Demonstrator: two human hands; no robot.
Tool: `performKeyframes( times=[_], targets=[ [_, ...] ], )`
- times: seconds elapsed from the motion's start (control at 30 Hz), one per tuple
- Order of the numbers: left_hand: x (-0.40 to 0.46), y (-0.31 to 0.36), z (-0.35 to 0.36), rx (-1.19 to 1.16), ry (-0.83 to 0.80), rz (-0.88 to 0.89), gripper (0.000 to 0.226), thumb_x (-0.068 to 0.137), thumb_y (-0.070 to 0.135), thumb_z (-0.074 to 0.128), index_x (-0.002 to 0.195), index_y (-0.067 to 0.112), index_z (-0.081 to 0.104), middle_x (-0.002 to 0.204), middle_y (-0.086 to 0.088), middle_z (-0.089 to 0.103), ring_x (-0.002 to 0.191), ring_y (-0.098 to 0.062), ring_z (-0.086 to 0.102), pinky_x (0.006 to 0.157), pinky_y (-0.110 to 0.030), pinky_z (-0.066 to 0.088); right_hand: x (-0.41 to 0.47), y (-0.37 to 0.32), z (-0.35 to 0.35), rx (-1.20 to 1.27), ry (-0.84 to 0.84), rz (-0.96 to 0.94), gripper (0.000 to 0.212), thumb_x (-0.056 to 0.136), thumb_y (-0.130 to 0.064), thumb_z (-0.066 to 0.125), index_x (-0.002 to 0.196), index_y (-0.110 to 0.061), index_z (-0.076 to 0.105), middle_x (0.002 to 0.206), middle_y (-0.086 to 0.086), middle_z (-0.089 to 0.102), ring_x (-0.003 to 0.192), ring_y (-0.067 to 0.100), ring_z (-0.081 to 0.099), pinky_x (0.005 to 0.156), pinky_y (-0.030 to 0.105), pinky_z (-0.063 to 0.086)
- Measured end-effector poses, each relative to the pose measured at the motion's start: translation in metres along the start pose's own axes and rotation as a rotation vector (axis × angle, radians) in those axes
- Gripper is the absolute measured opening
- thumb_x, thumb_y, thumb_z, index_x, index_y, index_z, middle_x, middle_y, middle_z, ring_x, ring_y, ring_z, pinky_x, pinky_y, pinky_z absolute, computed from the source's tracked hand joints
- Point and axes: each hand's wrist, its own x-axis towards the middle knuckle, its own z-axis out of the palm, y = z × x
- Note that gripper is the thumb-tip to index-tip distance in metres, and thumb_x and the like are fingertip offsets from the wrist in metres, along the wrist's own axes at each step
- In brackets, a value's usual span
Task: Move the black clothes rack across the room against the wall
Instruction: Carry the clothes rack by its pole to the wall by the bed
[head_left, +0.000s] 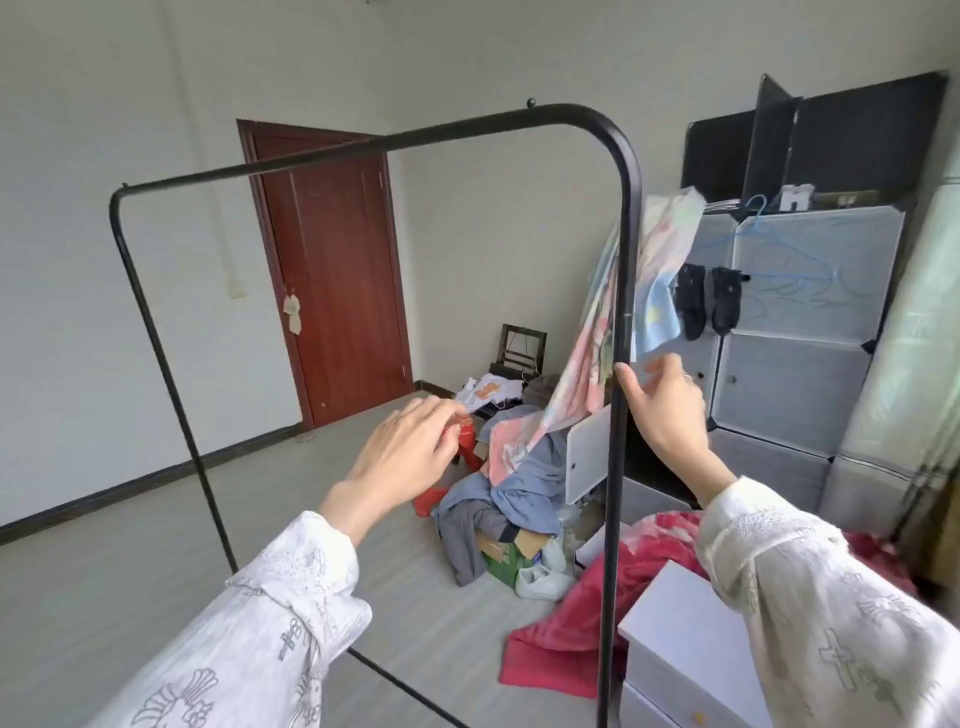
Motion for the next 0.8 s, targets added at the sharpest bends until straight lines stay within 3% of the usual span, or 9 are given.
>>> performKeyframes(
  times=[0.1, 0.17, 0.33, 0.4, 0.47, 0.53, 0.6, 0.8],
  targets=[
    [0.031, 0.006, 0.019, -0.068, -0.026, -0.079, 0.028, 0.095, 0.027, 0.038, 0.118, 0.021, 0.05, 0.122, 0.0, 0.058, 0.115, -0.018, 0.05, 0.09, -0.034, 0.043, 0.026, 0.007, 0.012, 0.187, -0.104, -0.12, 0.036, 0.094, -0.04, 0.045, 0.081, -0.006, 0.051, 0.076, 0.016, 0.062, 0.079, 0.037, 0.058, 0.072, 0.043, 0.045],
    [0.049, 0.009, 0.03, -0.087, -0.057, -0.146, 0.027, 0.094, 0.028, 0.038, 0.117, 0.021, 0.051, 0.123, 0.0, 0.058, 0.117, -0.018, 0.05, 0.091, -0.037, 0.046, 0.043, 0.009, 0.024, 0.22, -0.169, -0.155, 0.043, 0.093, -0.041, 0.047, 0.062, -0.011, 0.043, 0.06, 0.009, 0.052, 0.064, 0.03, 0.051, 0.065, 0.039, 0.042],
    [0.07, 0.025, 0.071, -0.191, -0.138, -0.224, 0.024, 0.094, 0.023, 0.042, 0.111, 0.018, 0.058, 0.12, -0.003, 0.06, 0.114, -0.02, 0.054, 0.098, -0.039, 0.042, 0.066, 0.019, 0.039, 0.535, -0.476, -0.16, 0.051, 0.089, -0.041, 0.054, 0.053, -0.006, 0.047, 0.049, 0.007, 0.046, 0.045, 0.011, 0.042, 0.051, 0.019, 0.04],
    [0.072, 0.029, 0.083, -0.222, -0.173, -0.262, 0.022, 0.093, 0.021, 0.045, 0.108, 0.017, 0.06, 0.113, -0.004, 0.062, 0.105, -0.021, 0.057, 0.094, -0.035, 0.044, 0.07, 0.018, 0.042, 0.657, -0.577, -0.129, 0.056, 0.09, -0.037, 0.054, 0.045, -0.007, 0.042, 0.043, 0.005, 0.044, 0.04, 0.01, 0.041, 0.052, 0.013, 0.04],
    [0.07, 0.031, 0.09, -0.235, -0.216, -0.289, 0.021, 0.092, 0.021, 0.046, 0.107, 0.017, 0.061, 0.109, -0.004, 0.064, 0.1, -0.021, 0.058, 0.092, -0.036, 0.045, 0.071, 0.014, 0.045, 0.832, -0.697, -0.021, 0.058, 0.092, -0.032, 0.054, 0.041, -0.013, 0.035, 0.039, 0.004, 0.038, 0.037, 0.015, 0.037, 0.048, 0.021, 0.04],
    [0.072, 0.035, 0.095, -0.259, -0.252, -0.317, 0.021, 0.092, 0.023, 0.047, 0.107, 0.02, 0.061, 0.109, -0.002, 0.066, 0.098, -0.019, 0.059, 0.09, -0.036, 0.047, 0.072, 0.01, 0.046, 0.965, -0.812, 0.095, 0.058, 0.092, -0.029, 0.054, 0.042, -0.018, 0.027, 0.035, -0.002, 0.027, 0.032, 0.014, 0.025, 0.037, 0.022, 0.027],
    [0.073, 0.039, 0.1, -0.302, -0.273, -0.339, 0.021, 0.091, 0.026, 0.05, 0.108, 0.02, 0.06, 0.108, -0.003, 0.067, 0.097, -0.018, 0.061, 0.089, -0.035, 0.049, 0.071, 0.008, 0.048, 0.988, -0.822, 0.139, 0.058, 0.093, -0.029, 0.054, 0.044, -0.021, 0.022, 0.035, -0.006, 0.02, 0.031, 0.01, 0.015, 0.035, 0.017, 0.017],
    [0.076, 0.05, 0.122, -0.413, -0.405, -0.357, 0.03, 0.087, 0.034, 0.056, 0.114, 0.021, 0.058, 0.112, -0.007, 0.067, 0.1, -0.019, 0.061, 0.095, -0.034, 0.048, 0.066, 0.0, 0.057, 1.044, -0.703, 0.187, 0.053, 0.092, -0.032, 0.055, 0.052, -0.021, 0.022, 0.035, -0.01, 0.021, 0.031, 0.008, 0.014, 0.038, 0.017, 0.011]
  ],
)
